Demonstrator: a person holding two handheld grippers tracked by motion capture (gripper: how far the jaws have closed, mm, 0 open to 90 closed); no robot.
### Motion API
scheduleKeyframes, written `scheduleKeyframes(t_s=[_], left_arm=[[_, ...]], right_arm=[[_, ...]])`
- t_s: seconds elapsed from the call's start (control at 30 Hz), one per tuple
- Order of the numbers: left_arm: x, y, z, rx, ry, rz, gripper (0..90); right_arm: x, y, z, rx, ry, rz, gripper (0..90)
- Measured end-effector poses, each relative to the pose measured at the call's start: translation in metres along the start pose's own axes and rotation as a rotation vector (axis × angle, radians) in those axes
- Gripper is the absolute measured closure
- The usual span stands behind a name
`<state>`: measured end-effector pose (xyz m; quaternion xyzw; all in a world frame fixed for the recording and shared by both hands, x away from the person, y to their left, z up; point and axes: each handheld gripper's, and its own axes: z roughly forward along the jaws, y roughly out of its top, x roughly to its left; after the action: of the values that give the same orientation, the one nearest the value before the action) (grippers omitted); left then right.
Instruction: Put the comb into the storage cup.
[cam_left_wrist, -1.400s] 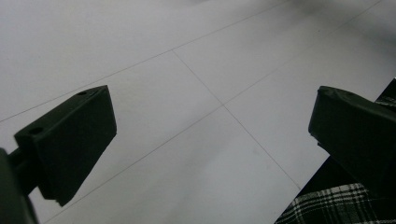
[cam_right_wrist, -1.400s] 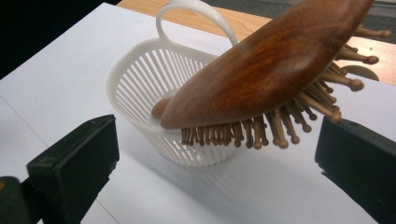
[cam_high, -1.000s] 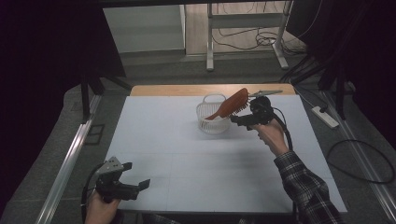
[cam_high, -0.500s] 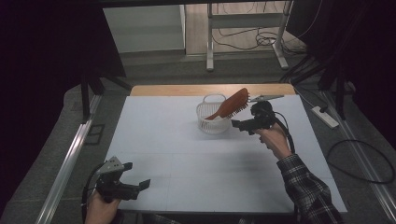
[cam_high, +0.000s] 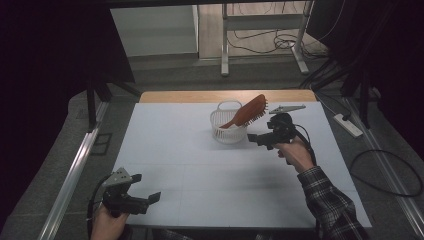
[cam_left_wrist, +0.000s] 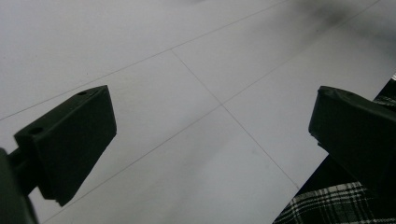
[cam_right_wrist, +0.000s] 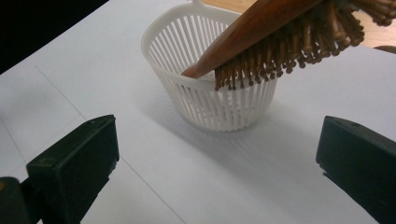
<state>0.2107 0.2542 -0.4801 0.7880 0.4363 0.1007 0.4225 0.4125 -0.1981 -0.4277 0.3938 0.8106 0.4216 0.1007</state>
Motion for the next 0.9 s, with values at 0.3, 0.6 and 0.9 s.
scheduleKeyframes(t_s=[0.3, 0.6, 0.9], left_arm=[[0.000, 0.000, 0.000, -0.004, -0.004, -0.003, 0.4], [0.000, 0.000, 0.000, -0.003, -0.004, -0.002, 0.5], [0.000, 0.000, 0.000, -0.003, -0.005, -0.003, 0.5]], right_arm=[[0.004, -0.004, -0.005, 0.017, -0.008, -0.018, 0.0], [0.006, -0.007, -0.009, 0.037, -0.017, -0.014, 0.0], [0.010, -0.010, -0.016, 0.062, -0.014, 0.000, 0.0]])
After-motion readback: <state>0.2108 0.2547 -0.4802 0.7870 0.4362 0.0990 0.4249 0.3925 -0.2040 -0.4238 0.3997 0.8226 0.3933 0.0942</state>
